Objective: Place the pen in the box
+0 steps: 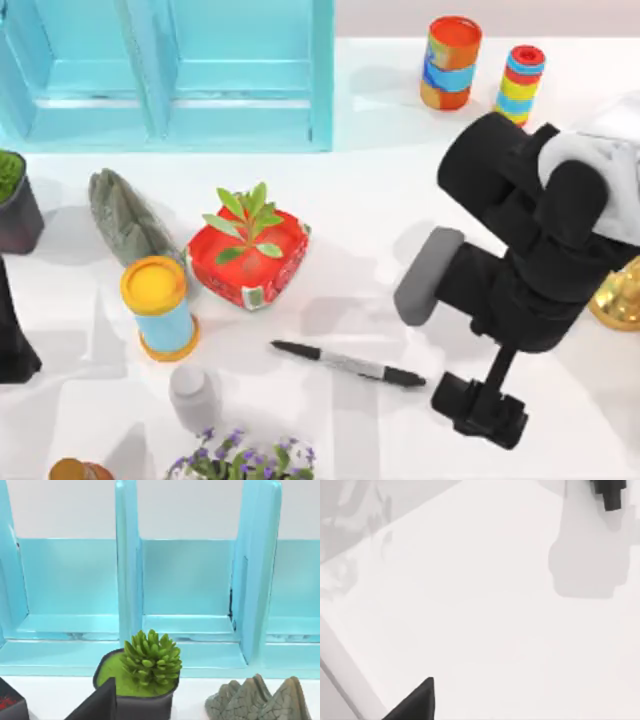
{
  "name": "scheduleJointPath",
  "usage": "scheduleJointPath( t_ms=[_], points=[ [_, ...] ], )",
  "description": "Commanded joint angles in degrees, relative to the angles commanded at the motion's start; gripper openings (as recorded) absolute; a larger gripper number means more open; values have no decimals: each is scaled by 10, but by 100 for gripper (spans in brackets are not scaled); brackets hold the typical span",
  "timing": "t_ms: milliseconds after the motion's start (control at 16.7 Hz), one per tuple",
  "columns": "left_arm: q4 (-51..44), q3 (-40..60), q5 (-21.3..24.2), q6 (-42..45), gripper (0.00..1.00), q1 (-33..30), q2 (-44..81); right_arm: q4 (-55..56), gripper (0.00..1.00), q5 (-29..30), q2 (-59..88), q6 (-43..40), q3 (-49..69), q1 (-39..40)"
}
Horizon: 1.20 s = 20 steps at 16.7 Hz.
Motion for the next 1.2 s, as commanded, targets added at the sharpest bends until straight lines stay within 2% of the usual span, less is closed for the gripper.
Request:
scheduleJointPath(
  t_ms=[300, 600, 780, 1200],
  points=[
    [0, 0, 0, 0, 100, 0, 0, -123, 100, 0, 217, -55, 212, 34],
    [0, 0, 0, 0, 100, 0, 0, -158, 100, 1, 308, -88, 372, 33],
    [0, 0, 0, 0, 100, 0, 0, -158, 100, 1, 319, -94, 402, 30],
    [0, 0, 0, 0, 100, 0, 0, -135, 100, 1, 322, -90, 380, 33]
  ],
)
